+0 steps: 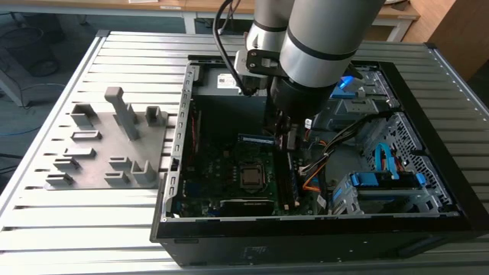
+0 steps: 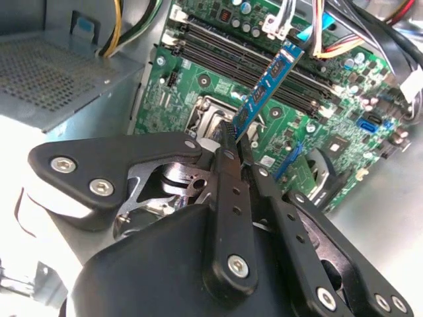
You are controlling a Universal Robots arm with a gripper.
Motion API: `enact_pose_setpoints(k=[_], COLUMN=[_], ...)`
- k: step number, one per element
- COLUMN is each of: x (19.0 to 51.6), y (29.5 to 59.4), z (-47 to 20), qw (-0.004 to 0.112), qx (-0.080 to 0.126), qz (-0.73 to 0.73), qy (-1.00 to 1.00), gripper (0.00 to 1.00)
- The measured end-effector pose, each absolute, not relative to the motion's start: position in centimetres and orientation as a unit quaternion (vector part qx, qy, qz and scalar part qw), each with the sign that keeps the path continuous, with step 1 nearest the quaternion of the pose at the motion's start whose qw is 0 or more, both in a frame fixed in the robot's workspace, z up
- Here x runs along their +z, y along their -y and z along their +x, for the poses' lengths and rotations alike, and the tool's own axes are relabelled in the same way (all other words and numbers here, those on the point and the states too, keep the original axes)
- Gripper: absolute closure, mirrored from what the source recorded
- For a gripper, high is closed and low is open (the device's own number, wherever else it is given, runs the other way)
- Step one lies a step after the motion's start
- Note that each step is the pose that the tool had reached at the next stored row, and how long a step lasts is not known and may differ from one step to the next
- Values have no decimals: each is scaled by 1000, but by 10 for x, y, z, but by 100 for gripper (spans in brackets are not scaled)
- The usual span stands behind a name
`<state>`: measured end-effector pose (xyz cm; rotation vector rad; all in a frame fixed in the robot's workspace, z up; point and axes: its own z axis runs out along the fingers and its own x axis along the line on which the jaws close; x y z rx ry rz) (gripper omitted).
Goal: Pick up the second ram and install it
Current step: 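Insert the second ram into the second slot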
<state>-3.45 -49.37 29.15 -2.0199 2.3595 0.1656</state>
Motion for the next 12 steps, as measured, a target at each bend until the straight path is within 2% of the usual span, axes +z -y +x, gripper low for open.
enact_pose_setpoints(k=[12], x=[291], y=[494], z=[-35], qw=[19], qx=[52], qz=[-594], qy=[-802], gripper=[86])
